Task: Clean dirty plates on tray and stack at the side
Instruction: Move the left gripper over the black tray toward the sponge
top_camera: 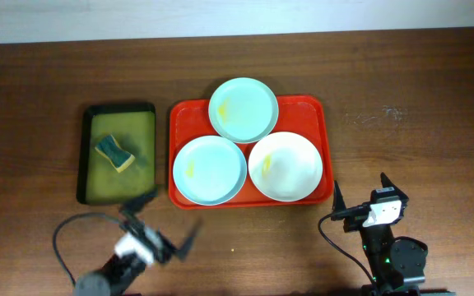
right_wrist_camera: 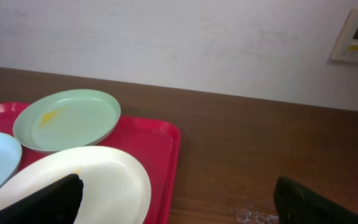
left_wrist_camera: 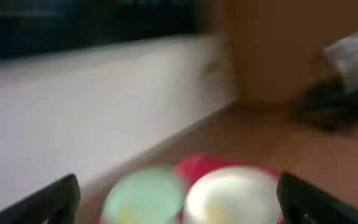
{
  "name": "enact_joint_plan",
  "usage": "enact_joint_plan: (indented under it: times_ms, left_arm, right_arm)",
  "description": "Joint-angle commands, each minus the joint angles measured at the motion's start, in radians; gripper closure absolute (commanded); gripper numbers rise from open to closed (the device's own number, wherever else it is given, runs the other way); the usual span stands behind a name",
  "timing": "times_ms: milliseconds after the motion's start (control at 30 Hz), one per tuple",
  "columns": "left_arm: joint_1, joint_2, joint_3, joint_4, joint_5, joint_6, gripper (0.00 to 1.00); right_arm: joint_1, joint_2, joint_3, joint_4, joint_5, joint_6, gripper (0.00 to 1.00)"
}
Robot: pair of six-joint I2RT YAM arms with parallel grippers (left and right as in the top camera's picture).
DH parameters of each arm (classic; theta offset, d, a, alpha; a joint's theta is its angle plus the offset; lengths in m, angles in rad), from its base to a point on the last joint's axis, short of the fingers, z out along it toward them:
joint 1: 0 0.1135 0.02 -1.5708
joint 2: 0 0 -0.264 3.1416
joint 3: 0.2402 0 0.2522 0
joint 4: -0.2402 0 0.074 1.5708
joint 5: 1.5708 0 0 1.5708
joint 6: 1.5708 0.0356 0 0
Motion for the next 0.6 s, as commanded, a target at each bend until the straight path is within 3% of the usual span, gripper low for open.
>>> enact_joint_plan:
  times_ms: [0,33,100,167,300,333,367,500,567]
  left_arm:
    - [0.000,-0.005,0.001,0.465,0.535,-0.031,0.01]
    - [0.000,-0.005,0.008,0.628,0.524,-0.063,0.01]
    - [0.000,-0.005,0.029,0.736,0.446,-0.072,0.01]
    - [0.000,0.000,0.092,0.616,0.317,-0.070,0.01]
    - [0.000,0.082,0.299,0.119,0.209,-0.005,0.01]
    - [0.000,0.144,0.388,-0.048,0.228,0.039,0.01]
    - [0.000,0.209,0.456,-0.108,0.326,0.071,0.01]
    - [0.000,0.316,0.528,0.005,0.528,0.073,0.01]
    - [0.000,0.337,0.530,0.095,0.531,0.051,0.01]
  right_arm:
    - [-0.007,0.000,-0.008,-0.001,0.008,0.010,0.01]
    - [-0.007,0.000,-0.008,-0.001,0.008,0.010,0.01]
    - [-0.007,0.000,-0.008,-0.001,0.008,0.010,0.01]
    - [-0.007,0.000,-0.008,-0.001,0.008,0.010,0.01]
    - [-0.007,0.000,-0.008,0.000,0.008,0.010,0.01]
    - [-0.007,0.000,-0.008,-0.001,0.008,0.010,0.01]
    - [-0.007,0.000,-0.008,-0.001,0.008,0.010,0.01]
    - [-0.007,0.000,-0.008,-0.001,0.008,0.010,0.01]
    - [-0.007,0.000,-0.008,-0.001,0.008,0.010,0.01]
